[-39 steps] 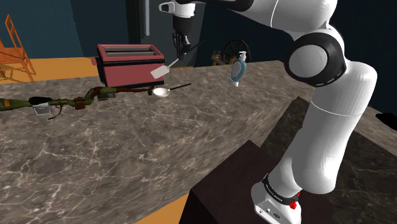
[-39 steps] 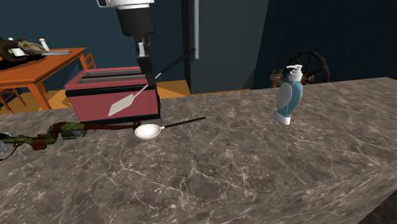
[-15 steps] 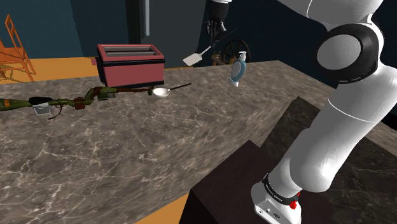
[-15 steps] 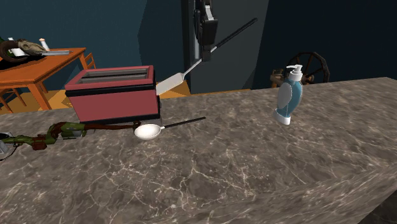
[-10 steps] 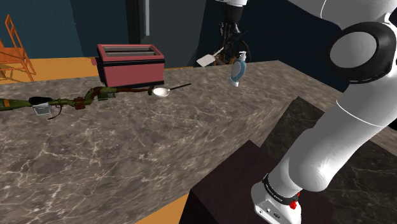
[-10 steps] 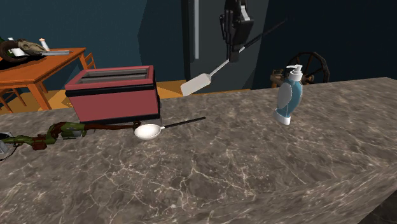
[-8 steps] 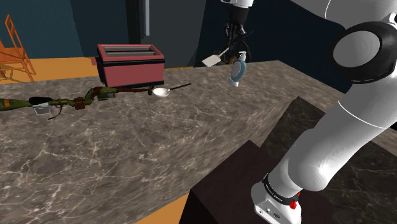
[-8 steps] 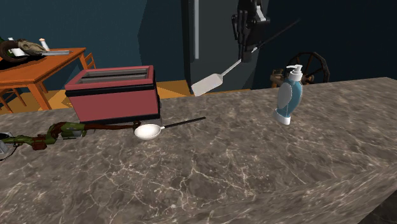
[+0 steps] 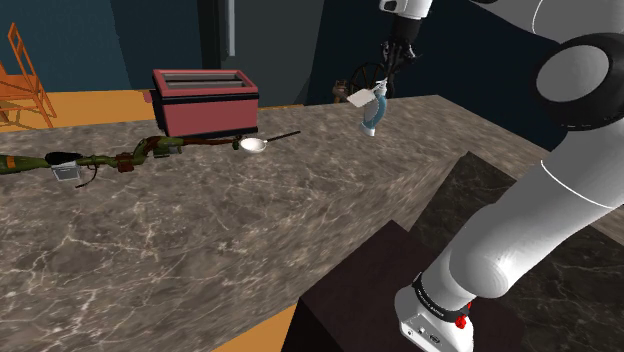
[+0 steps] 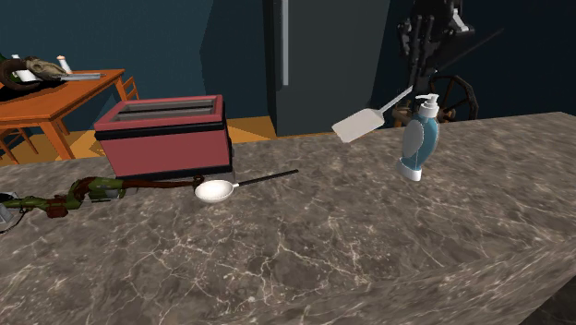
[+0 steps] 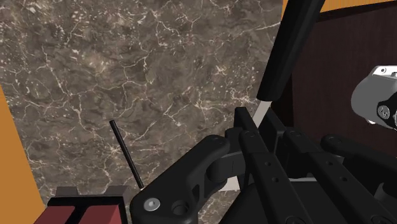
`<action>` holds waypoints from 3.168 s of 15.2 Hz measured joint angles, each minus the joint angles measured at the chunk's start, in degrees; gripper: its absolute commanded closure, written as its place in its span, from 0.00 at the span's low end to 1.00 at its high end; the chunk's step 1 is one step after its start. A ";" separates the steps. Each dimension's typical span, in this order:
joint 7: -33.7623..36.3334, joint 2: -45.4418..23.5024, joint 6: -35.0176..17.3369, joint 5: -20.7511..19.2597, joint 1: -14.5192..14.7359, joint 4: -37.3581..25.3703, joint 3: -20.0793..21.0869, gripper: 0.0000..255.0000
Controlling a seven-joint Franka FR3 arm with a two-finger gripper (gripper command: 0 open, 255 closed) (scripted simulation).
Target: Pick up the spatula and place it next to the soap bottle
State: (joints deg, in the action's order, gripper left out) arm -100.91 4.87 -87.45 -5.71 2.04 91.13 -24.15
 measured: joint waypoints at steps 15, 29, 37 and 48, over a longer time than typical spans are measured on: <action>-7.03 1.89 -7.60 -1.12 -3.56 8.69 -4.29 1.00; -6.08 2.60 -18.49 -1.75 -3.82 20.26 -4.56 1.00; -5.87 1.85 -24.58 -1.66 -3.97 25.69 -4.89 1.00; -6.41 -0.83 -33.01 -0.74 -4.22 31.66 -5.59 1.00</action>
State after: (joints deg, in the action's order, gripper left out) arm -107.32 4.04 -120.46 -6.44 -2.18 122.79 -29.74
